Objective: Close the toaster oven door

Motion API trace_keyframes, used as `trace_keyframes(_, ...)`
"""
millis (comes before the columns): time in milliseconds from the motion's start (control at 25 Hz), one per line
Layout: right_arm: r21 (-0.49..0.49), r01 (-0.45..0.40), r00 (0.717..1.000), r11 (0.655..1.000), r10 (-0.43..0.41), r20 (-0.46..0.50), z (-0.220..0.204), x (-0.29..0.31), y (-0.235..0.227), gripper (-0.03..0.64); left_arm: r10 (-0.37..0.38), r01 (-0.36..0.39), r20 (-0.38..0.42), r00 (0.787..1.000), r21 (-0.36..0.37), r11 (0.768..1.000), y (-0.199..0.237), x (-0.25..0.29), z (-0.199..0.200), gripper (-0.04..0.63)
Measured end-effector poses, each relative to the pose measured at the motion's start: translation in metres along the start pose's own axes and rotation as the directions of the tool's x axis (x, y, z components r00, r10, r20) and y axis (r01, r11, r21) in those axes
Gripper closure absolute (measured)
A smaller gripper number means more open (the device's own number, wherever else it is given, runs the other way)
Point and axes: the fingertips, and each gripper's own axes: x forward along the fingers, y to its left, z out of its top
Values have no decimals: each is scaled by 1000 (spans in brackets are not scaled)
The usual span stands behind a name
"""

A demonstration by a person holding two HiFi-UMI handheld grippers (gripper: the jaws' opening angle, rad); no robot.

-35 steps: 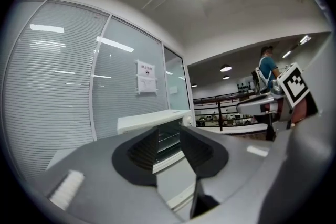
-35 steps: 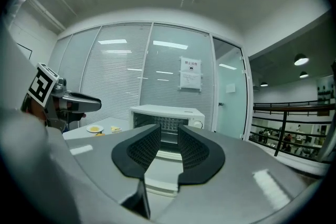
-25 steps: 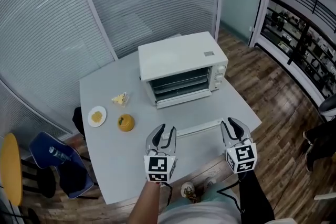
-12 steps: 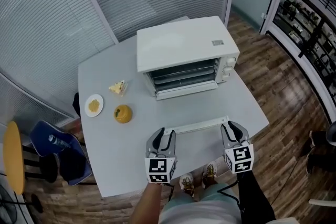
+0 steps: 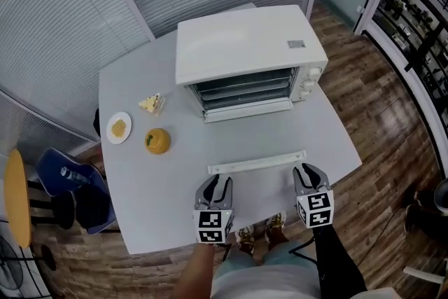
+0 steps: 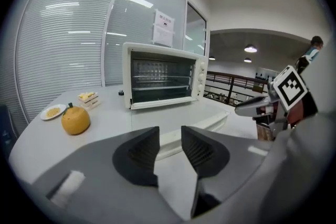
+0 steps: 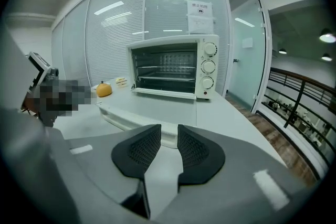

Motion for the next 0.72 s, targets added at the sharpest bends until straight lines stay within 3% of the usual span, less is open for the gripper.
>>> trace_keyframes(360, 15, -25, 996, 1000, 26, -82, -33, 19, -5, 537, 75, -88, -137, 988, -90, 992, 13, 14, -45, 432)
trace_keyframes(720, 28, -9, 994, 1000, 12, -108, -43, 37, -16, 537, 114, -136, -178, 977, -114, 984, 33, 31, -62, 397)
